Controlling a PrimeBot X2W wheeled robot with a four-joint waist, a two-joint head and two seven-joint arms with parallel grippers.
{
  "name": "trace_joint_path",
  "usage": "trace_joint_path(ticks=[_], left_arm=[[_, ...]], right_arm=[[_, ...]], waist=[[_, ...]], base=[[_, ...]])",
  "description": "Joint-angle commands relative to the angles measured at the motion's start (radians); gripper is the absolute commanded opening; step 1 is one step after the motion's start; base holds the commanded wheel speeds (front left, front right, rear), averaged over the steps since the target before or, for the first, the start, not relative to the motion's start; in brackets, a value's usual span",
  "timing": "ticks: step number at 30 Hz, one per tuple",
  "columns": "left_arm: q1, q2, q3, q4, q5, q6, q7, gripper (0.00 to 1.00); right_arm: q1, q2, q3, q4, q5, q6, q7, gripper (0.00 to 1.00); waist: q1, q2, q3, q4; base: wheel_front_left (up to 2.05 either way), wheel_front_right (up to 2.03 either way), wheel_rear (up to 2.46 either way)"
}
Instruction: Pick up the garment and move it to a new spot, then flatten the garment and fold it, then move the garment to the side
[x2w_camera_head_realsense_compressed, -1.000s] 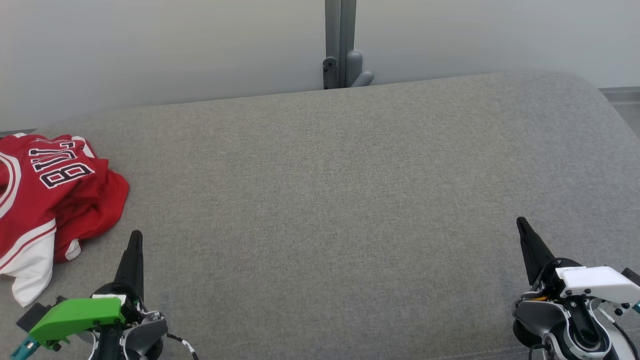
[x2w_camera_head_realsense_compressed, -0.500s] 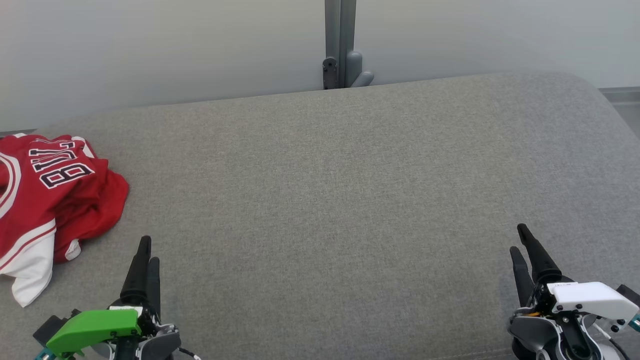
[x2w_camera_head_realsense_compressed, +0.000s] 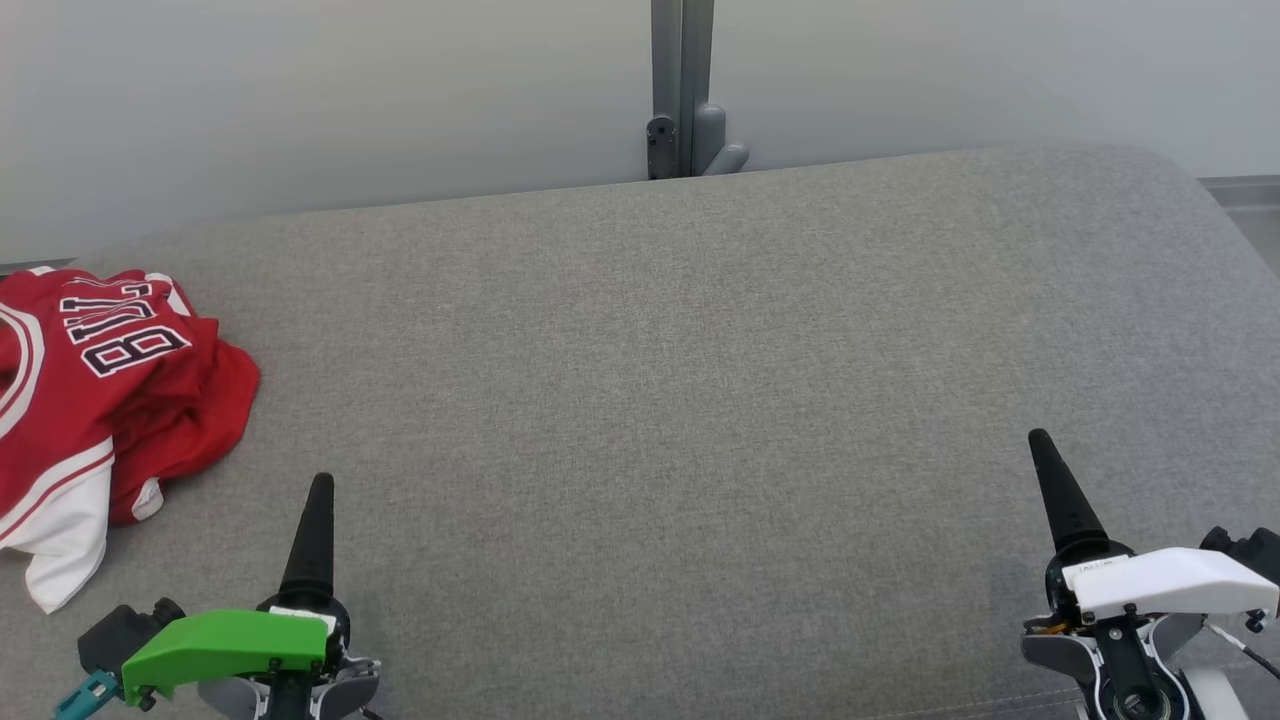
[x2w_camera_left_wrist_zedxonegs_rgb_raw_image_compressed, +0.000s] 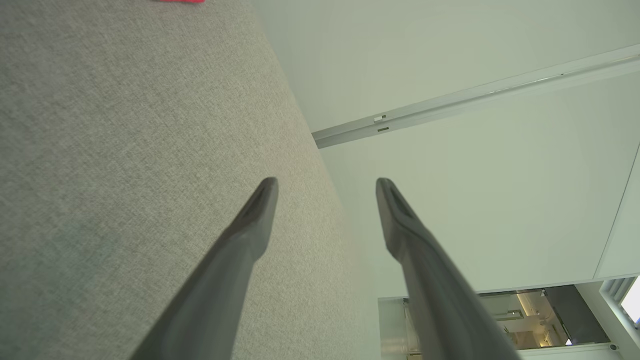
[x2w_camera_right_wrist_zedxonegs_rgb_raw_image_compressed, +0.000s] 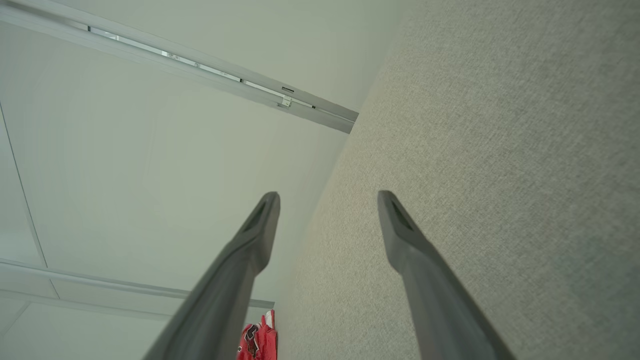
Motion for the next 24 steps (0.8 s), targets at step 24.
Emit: trace_joint_path(ticks=[24], left_arm=[[0.02,0.065,-0.09,0.018,0.402,0.049,-0.088,1.0]], right_arm=[[0.008,-0.073,0.07,-0.069,-0.471,0.001,-0.094,1.0]], waist=[[0.0,0.0043,-0.007,0.014]], base=[[0.0,0.0,0.0]])
